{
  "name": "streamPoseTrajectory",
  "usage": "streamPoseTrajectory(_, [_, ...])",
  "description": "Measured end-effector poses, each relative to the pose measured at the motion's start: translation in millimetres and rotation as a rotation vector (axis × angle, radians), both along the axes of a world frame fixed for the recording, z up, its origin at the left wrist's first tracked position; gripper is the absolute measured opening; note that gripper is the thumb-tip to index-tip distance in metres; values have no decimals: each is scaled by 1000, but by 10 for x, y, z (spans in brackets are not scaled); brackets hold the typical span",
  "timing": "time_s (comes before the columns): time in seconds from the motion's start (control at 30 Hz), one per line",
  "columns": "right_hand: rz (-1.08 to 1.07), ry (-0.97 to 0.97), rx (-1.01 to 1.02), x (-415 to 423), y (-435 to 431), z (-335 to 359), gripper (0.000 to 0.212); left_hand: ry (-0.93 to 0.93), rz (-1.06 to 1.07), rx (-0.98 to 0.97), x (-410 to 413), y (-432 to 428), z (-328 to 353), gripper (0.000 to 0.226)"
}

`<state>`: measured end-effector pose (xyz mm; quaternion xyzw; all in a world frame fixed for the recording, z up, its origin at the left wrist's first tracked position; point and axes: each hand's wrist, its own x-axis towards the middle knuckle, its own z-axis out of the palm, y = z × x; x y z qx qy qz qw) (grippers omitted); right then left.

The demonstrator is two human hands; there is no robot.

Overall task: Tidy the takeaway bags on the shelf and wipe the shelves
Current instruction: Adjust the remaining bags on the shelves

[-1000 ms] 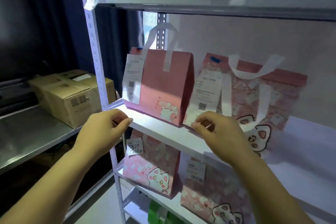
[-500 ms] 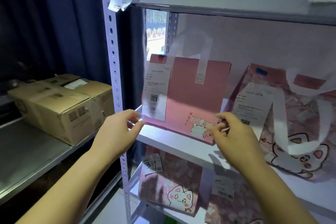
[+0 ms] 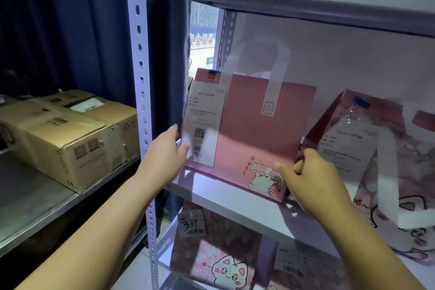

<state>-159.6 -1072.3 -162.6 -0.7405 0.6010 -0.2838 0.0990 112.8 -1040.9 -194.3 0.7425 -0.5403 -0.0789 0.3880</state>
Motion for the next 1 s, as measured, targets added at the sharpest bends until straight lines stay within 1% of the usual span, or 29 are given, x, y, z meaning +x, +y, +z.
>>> streamPoseTrajectory(0.1, [-23,40,9,-7,-36,-2,31,0,-24,-52,-23,-66,6,33])
streamPoseTrajectory(0.17, [-41,57,1,-15,-56,2,34,23,-15,-86,-13,-70,-5,28])
streamPoseTrajectory(0.23, [-62,49,-2,-18,-58,5,37,32,-8,-100,19,-56,-27,27])
streamPoseTrajectory(0.33, [-73,22,-5,12,-30,8,35,3,-39,-99,57,-28,-47,30])
streamPoseTrajectory(0.37, [-76,12,-2,30,-16,14,37,2,-52,-96,71,-22,-49,31])
streamPoseTrajectory(0.47, [-88,-25,22,84,22,13,52,10,-86,-75,107,-12,-23,29])
streamPoseTrajectory(0.53, [-82,-49,34,109,43,1,54,19,-105,-55,117,1,16,33])
streamPoseTrajectory(0.67, [-102,-79,23,136,106,1,52,5,-113,-43,107,59,68,34])
streamPoseTrajectory(0.77, [-103,-139,-41,127,224,-22,50,3,-128,-71,96,138,78,37])
streamPoseTrajectory(0.87, [-119,-202,-109,93,388,-51,43,-48,-155,-144,42,235,72,38])
streamPoseTrajectory(0.93, [-117,-235,-124,53,501,-72,36,-36,-163,-191,-16,311,68,42])
streamPoseTrajectory(1.0, [-105,-258,-127,1,615,-94,30,-25,-198,-221,-80,388,54,36])
